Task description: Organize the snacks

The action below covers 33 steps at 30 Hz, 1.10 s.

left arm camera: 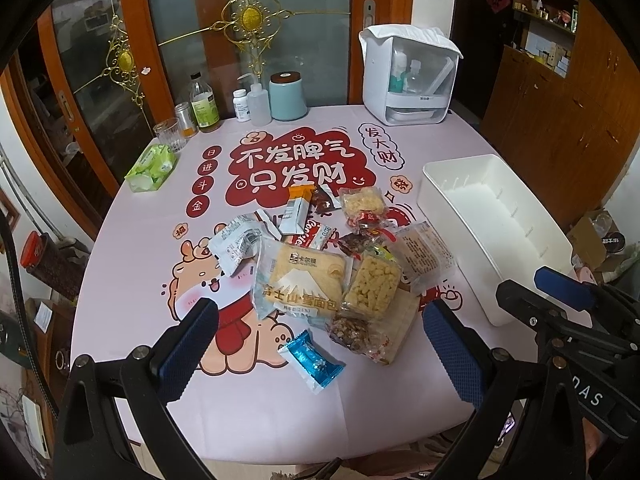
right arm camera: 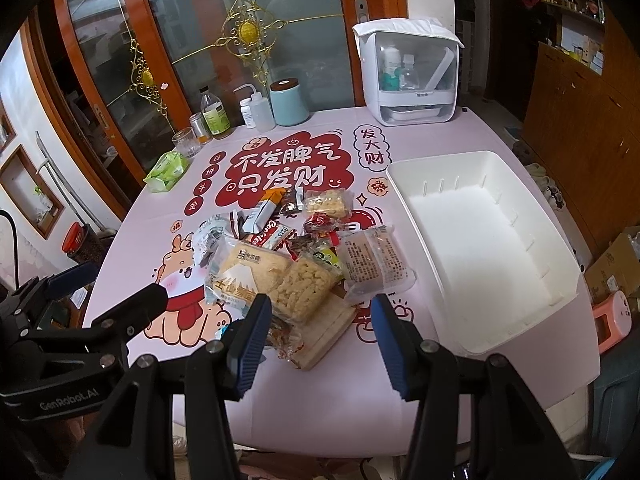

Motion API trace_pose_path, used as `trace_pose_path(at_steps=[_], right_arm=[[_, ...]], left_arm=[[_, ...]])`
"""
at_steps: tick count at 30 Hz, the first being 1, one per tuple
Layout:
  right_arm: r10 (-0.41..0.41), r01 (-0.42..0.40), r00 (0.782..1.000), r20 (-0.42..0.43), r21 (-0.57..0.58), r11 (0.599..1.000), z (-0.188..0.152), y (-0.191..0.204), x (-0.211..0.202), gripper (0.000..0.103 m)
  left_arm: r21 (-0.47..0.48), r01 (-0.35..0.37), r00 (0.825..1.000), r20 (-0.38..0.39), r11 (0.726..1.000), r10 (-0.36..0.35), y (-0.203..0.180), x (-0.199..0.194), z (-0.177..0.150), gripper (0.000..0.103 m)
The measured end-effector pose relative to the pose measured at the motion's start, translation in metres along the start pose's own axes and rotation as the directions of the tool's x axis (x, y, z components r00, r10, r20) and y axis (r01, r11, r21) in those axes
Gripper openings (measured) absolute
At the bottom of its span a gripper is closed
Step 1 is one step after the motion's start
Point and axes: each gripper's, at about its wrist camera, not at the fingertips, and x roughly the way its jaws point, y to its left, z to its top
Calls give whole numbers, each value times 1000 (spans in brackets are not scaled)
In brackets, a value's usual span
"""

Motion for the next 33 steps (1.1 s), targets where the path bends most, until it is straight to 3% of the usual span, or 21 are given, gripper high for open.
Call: trace_pose_path(at_steps=[11,20,33], right_arm=[[48,-47,999,-18,10,999,3,6,9,52],[39,-37,995,-90,18,999,2,11,36,52],[58,-33,975,-215,121,992,0,2,94,52]], left_arm=[[4,3,1000,-9,1000,-3,9,4,-1,102],[-15,8,998,-57,1000,-8,26,22,0,102],[-121,-75,987,-152,990,56,98,72,-14,102]])
